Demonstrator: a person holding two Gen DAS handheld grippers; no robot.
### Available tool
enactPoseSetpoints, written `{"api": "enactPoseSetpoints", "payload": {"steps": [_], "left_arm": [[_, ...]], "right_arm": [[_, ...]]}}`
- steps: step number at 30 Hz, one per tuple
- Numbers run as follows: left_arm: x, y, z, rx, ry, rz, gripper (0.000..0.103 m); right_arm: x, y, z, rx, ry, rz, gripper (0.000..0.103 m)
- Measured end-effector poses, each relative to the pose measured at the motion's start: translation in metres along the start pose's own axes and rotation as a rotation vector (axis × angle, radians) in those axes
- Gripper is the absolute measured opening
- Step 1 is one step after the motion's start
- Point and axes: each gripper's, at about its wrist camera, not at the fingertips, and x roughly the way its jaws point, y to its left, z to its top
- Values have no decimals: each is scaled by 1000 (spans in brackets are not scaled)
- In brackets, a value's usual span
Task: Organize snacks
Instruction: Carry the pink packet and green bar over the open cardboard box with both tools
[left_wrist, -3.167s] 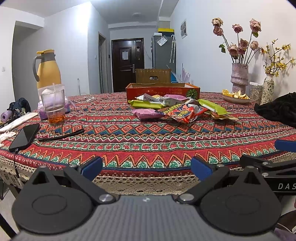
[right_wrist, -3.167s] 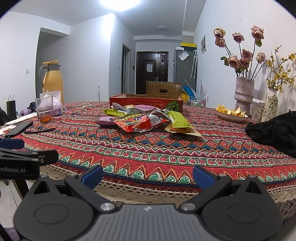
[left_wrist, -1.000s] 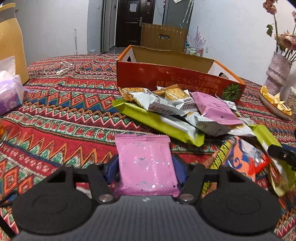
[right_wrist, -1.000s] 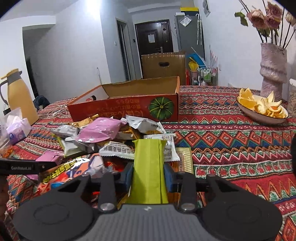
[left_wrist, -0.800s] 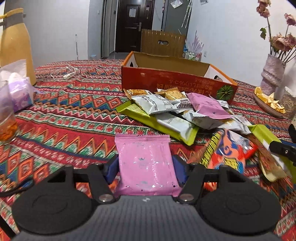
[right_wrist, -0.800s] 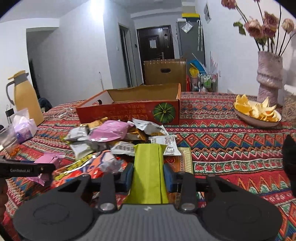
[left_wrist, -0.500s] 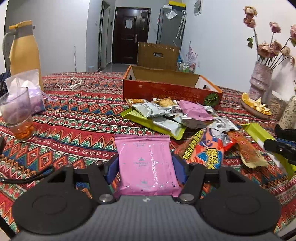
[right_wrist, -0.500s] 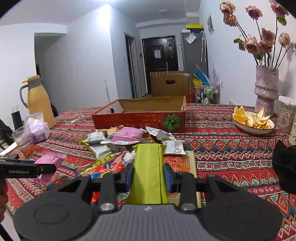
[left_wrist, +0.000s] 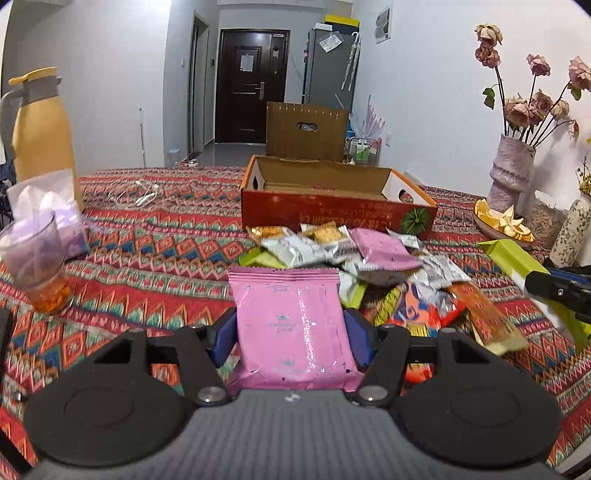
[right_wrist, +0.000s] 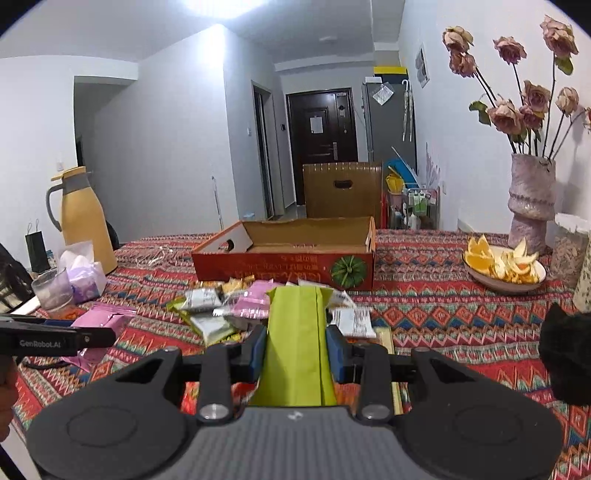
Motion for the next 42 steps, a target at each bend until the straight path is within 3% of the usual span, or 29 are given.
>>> {"api": "enactPoseSetpoints", "payload": {"steps": [8,32,42], "left_arm": [[42,-3,50,59,-40,9,62],[214,9,184,107,-109,11,62],[312,19,213,86,-6,-9,62]], "right_arm": [[47,-11,38,-38,-9,-17,34],[233,-43,149,-113,-48,-53,34],[336,-54,165,-190,49,-108,34]]}}
